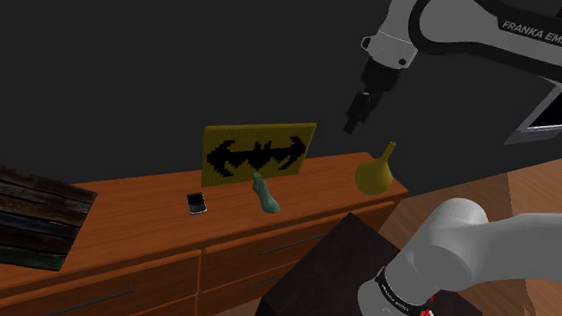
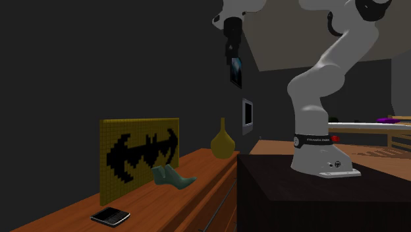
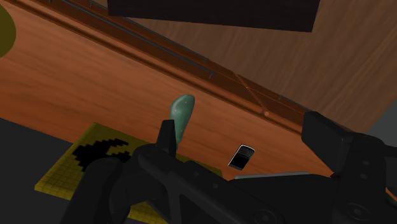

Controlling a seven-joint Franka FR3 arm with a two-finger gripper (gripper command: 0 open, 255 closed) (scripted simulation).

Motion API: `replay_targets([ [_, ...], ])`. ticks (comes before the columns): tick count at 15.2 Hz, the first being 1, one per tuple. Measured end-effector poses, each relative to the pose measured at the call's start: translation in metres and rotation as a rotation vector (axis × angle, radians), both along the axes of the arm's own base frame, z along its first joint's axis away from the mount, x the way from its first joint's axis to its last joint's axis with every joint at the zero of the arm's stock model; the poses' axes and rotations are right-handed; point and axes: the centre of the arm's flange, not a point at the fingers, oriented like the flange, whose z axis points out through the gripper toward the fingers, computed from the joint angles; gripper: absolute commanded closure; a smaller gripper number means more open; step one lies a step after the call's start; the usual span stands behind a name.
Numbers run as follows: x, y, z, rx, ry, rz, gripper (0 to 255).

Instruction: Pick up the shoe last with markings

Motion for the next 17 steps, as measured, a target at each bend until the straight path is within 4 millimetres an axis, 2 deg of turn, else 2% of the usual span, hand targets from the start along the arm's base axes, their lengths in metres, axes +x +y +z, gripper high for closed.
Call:
replay_targets([
  [2, 0.004, 0.001, -0.005, -0.001, 0.000, -0.005, 0],
  [4, 0.012, 0.002, -0.024, -0.004, -0.003, -0.021, 0],
  [17, 0.103, 0.002, -0.165, -0.029, -0.030, -0.150, 0],
])
